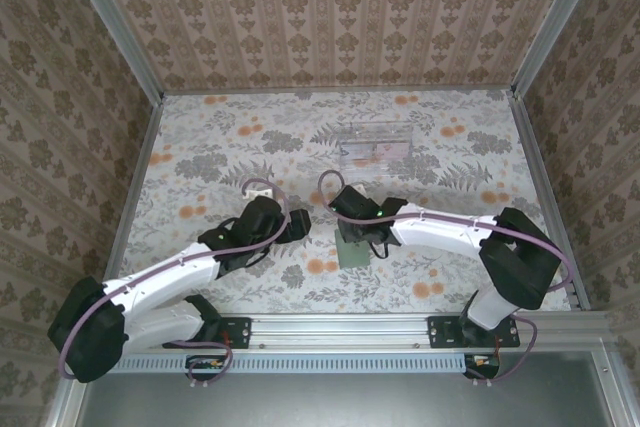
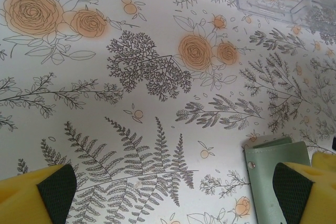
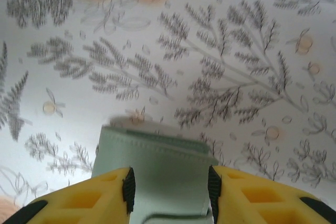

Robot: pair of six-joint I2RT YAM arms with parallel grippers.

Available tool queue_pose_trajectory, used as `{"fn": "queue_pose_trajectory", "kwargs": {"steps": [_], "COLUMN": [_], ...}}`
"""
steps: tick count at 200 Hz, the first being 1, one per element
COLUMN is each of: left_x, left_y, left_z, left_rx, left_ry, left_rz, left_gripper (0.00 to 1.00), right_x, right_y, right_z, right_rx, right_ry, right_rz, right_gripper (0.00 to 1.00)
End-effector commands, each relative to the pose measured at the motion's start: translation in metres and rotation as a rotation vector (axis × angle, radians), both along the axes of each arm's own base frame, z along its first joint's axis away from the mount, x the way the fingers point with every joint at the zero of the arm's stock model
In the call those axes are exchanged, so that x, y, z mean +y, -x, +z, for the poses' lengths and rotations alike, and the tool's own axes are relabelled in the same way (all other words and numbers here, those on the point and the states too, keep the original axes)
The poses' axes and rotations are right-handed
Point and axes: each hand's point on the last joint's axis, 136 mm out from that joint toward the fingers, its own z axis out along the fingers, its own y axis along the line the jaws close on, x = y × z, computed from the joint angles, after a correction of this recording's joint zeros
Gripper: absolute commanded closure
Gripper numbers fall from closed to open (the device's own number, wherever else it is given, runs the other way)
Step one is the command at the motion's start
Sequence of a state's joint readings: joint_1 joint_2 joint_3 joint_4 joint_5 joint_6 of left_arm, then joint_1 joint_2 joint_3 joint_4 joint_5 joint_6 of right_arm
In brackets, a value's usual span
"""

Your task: Take the credit cards out of the card holder

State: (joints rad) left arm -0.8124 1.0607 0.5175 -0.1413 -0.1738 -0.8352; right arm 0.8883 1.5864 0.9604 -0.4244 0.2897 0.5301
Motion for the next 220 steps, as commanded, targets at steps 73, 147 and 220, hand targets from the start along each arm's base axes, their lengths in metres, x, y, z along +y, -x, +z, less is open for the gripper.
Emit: {"fn": "queue_pose_trajectory", "kwargs": {"steps": [73, 147, 220], "left_x": [0.0, -0.001, 0.0], "left_y": [-0.008, -0.008, -0.007], "left_z": [0.007, 0.006, 0.007], "left_rx": [-0.013, -0.006, -0.004], "left_ry": [-0.024, -0.028, -0.032], "left_rz": [0.029, 0.031, 0.032], "left_gripper": [0.0, 0.0, 0.0], "right_x": [-0.007, -0.014, -0.019], "right_y": [0.031, 0.044, 0.049], "right_z": [-0.034, -0.041, -0.019], "right_rx": [0.095, 0.12, 0.087], "right_ry": [0.117, 0.126, 0.13], "right_rz": [0.038, 0.039, 0.03], "right_gripper": [0.56, 0.55, 0.53]}}
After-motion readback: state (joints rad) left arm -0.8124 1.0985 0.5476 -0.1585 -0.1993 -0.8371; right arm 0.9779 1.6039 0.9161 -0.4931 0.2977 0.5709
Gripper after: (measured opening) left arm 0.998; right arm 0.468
